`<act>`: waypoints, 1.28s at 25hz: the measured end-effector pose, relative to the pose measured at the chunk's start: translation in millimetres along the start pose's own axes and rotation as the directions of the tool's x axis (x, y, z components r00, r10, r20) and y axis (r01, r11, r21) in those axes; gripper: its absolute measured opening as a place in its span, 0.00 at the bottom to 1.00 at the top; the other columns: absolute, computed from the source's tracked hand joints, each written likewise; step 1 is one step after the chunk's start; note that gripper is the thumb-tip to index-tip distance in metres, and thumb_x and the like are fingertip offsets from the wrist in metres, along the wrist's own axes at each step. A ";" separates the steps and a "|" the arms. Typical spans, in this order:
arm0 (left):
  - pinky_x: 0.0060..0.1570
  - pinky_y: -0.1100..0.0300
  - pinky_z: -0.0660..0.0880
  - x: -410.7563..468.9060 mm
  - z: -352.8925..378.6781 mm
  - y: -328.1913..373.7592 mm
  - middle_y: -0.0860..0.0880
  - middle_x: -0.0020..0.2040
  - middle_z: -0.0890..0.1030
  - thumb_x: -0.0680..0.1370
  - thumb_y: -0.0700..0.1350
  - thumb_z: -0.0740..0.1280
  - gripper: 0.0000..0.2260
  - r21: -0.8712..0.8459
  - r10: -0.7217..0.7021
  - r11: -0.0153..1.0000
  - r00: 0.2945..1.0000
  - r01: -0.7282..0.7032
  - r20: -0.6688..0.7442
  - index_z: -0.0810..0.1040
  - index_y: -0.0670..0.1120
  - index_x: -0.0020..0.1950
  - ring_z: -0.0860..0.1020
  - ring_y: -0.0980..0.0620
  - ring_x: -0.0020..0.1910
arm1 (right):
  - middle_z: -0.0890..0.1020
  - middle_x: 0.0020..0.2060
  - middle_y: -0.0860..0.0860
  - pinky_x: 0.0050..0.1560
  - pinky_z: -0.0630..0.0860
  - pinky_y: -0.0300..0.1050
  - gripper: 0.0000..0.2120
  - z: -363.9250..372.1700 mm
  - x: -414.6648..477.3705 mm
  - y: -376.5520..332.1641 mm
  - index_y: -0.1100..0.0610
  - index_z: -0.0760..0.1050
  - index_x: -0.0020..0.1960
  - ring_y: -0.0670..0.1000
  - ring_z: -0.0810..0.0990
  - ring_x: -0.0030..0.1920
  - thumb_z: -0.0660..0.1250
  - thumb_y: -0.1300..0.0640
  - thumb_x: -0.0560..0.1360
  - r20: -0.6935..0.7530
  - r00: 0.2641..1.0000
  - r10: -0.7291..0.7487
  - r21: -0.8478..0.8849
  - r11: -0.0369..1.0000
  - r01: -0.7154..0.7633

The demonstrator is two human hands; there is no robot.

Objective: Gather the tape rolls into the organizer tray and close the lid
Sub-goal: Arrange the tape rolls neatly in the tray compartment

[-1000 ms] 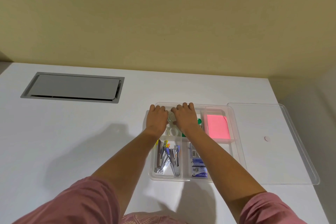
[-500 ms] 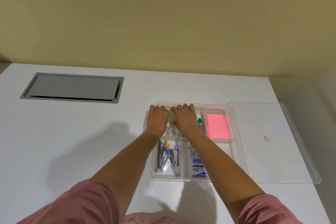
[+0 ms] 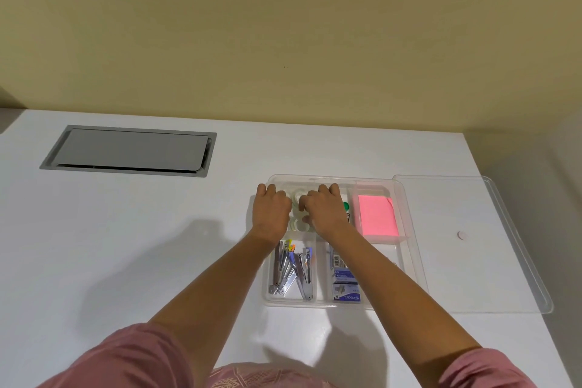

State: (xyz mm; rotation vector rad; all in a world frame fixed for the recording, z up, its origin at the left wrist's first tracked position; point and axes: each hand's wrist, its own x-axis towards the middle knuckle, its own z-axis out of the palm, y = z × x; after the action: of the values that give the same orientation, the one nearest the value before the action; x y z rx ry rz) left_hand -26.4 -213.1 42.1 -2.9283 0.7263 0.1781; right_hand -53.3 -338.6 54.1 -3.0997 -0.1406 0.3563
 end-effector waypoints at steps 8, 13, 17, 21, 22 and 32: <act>0.63 0.55 0.63 3.9 -2.6 0.9 0.50 0.52 0.83 0.78 0.47 0.66 0.07 0.043 0.027 0.999 0.999 -0.028 0.033 0.81 0.49 0.53 0.73 0.48 0.59 | 0.82 0.54 0.54 0.65 0.61 0.50 0.09 3.8 2.1 -6.6 0.57 0.76 0.55 0.57 0.72 0.60 0.65 0.58 0.75 0.012 1.000 -0.008 -0.077 0.997 0.009; 0.61 0.55 0.64 4.3 -0.1 -0.6 0.49 0.51 0.83 0.79 0.43 0.64 0.08 0.054 0.038 0.998 0.999 -0.039 0.023 0.81 0.47 0.52 0.74 0.48 0.57 | 0.82 0.52 0.55 0.63 0.57 0.49 0.08 3.2 4.5 -7.3 0.58 0.75 0.54 0.58 0.72 0.59 0.64 0.60 0.76 -0.029 1.000 0.007 -0.068 0.998 -0.009; 0.60 0.55 0.65 4.8 2.8 -1.2 0.48 0.50 0.83 0.79 0.42 0.63 0.08 0.035 0.039 0.999 0.999 -0.040 0.008 0.81 0.46 0.53 0.74 0.46 0.56 | 0.82 0.49 0.56 0.57 0.53 0.47 0.07 3.3 5.2 -7.7 0.60 0.76 0.52 0.59 0.74 0.57 0.64 0.61 0.75 -0.087 0.996 0.030 -0.056 0.998 -0.035; 0.60 0.54 0.65 5.7 3.6 -1.3 0.48 0.51 0.83 0.79 0.41 0.63 0.08 0.010 0.037 0.999 0.999 -0.037 0.002 0.80 0.46 0.53 0.74 0.46 0.56 | 0.82 0.50 0.55 0.63 0.63 0.50 0.08 2.3 5.6 -8.8 0.59 0.75 0.54 0.58 0.74 0.57 0.64 0.61 0.75 -0.058 0.997 0.041 -0.049 0.998 -0.044; 0.60 0.54 0.65 5.2 4.0 -1.0 0.48 0.51 0.83 0.79 0.42 0.63 0.08 0.000 0.036 0.999 0.999 -0.036 -0.002 0.80 0.46 0.54 0.74 0.46 0.57 | 0.81 0.51 0.55 0.63 0.63 0.50 0.08 2.0 5.4 -9.0 0.59 0.75 0.54 0.58 0.73 0.57 0.63 0.61 0.75 -0.051 0.998 0.042 -0.037 0.998 -0.044; 0.61 0.55 0.64 1.6 3.6 0.7 0.49 0.53 0.83 0.79 0.42 0.63 0.09 -0.028 0.015 0.999 1.000 -0.016 -0.022 0.80 0.48 0.57 0.73 0.47 0.59 | 0.81 0.55 0.52 0.62 0.61 0.50 0.11 1.6 1.8 -5.5 0.52 0.76 0.57 0.57 0.72 0.58 0.63 0.57 0.76 -0.051 0.999 0.016 0.053 0.998 -0.014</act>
State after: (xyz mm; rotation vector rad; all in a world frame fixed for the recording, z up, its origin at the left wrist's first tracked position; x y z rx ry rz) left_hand -25.6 -213.9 38.2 -2.9568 0.7564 0.1599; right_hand -52.4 -332.9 52.3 -3.0559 -0.1051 0.2759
